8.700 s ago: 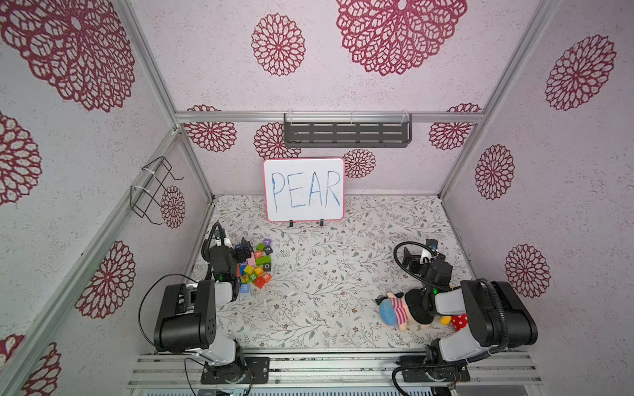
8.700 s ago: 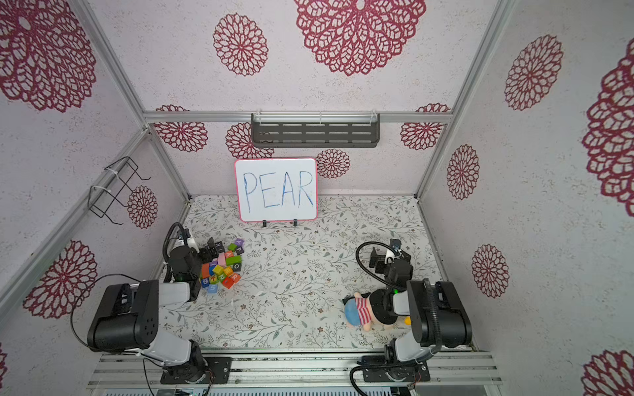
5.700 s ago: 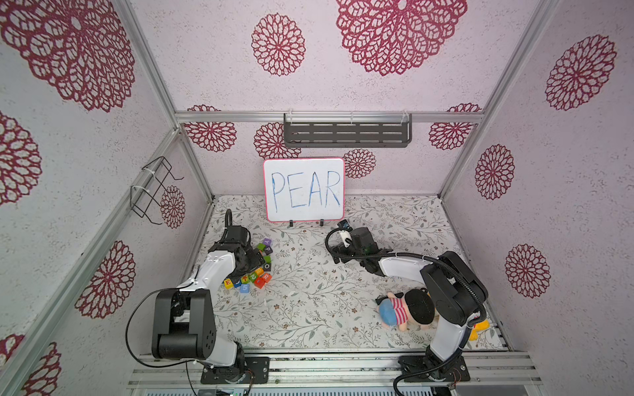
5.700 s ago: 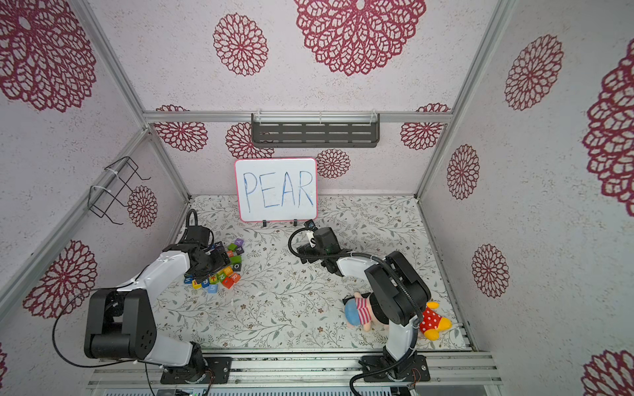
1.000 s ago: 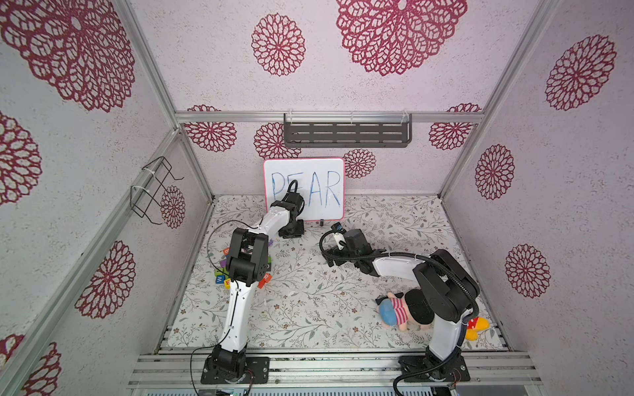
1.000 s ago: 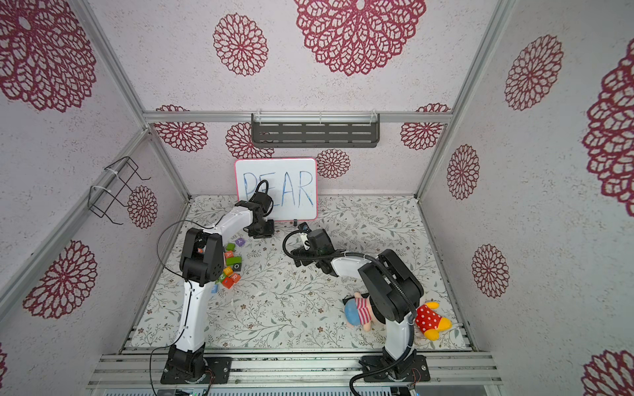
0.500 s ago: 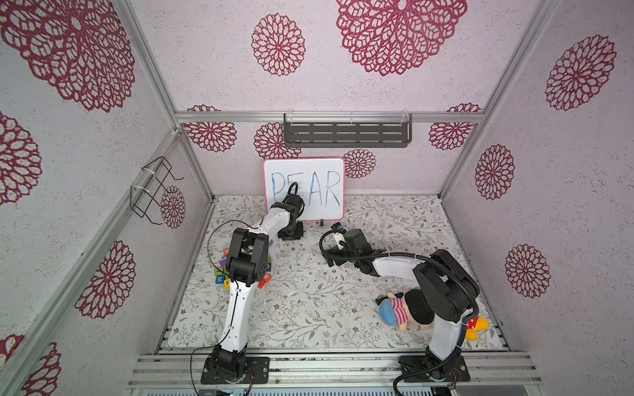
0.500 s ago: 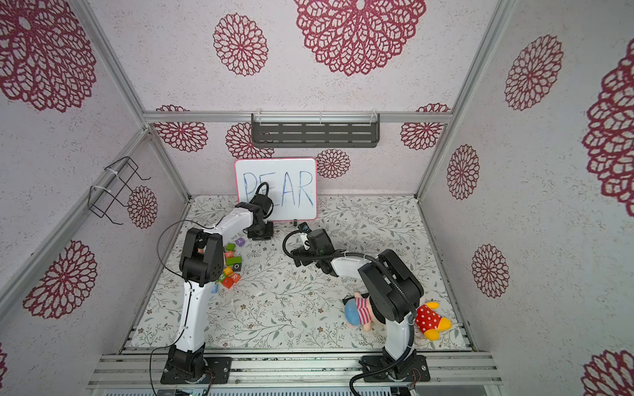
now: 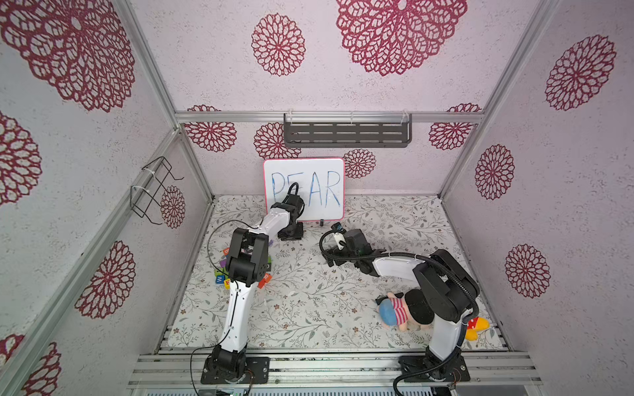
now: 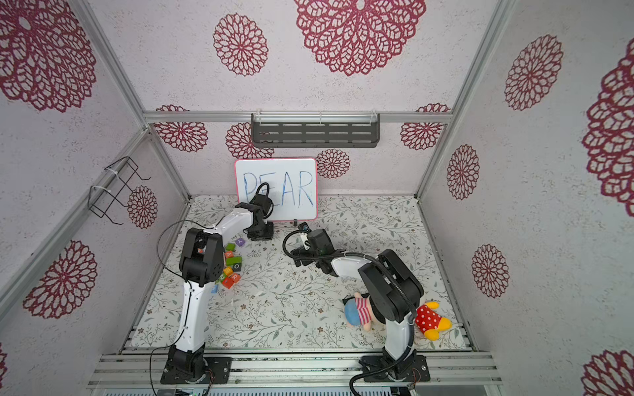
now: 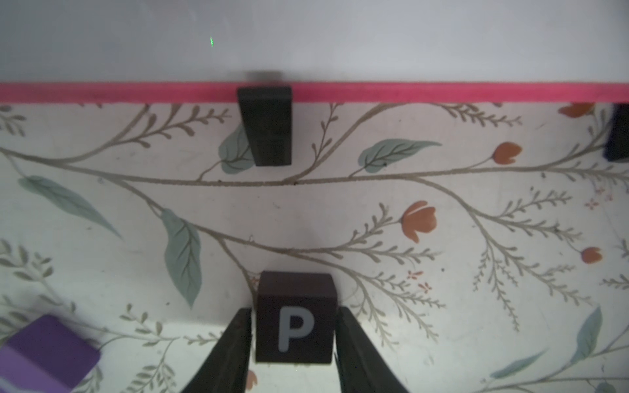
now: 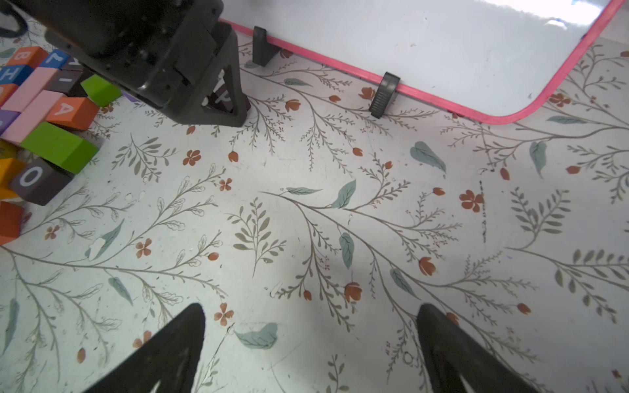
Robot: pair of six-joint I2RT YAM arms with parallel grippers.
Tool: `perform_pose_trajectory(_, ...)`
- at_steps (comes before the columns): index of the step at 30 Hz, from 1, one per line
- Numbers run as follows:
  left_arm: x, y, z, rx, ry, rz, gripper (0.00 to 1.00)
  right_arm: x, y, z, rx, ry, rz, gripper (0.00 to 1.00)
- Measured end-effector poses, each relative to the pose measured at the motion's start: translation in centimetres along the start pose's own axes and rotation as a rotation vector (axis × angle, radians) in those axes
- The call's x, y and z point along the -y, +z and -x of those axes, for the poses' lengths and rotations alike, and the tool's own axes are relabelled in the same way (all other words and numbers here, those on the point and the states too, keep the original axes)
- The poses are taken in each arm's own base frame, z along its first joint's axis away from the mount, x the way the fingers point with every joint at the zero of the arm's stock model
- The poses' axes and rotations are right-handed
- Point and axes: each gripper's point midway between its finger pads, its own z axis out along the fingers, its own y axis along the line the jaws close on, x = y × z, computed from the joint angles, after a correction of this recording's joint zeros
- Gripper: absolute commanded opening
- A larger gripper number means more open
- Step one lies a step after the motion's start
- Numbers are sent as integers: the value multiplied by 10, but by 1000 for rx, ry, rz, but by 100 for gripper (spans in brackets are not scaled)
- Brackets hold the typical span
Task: Spell the uppercase word “pear” with letter blocks
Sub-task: Place the letter block at the center of the board.
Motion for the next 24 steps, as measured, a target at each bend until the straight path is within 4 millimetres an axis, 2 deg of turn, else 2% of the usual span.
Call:
perform_pose_trajectory(8,-1,-2,-4,-10,-12,-3,63,1,0,-5,-10,-1,-4,99)
perform_pose_trajectory(13,-8,-17,-15,-15,-34,0,65,0,-3,-7,-15,-3,-6,99)
perform_pose_trajectory(20,-24,-51,-4,50,-111,-34,64,-8,-4,-6,-13,-12,12,99)
perform_pose_trajectory(24,-42,-58,-22,42,-163,-35,64,-14,-4,-1,-7,-25,28,99)
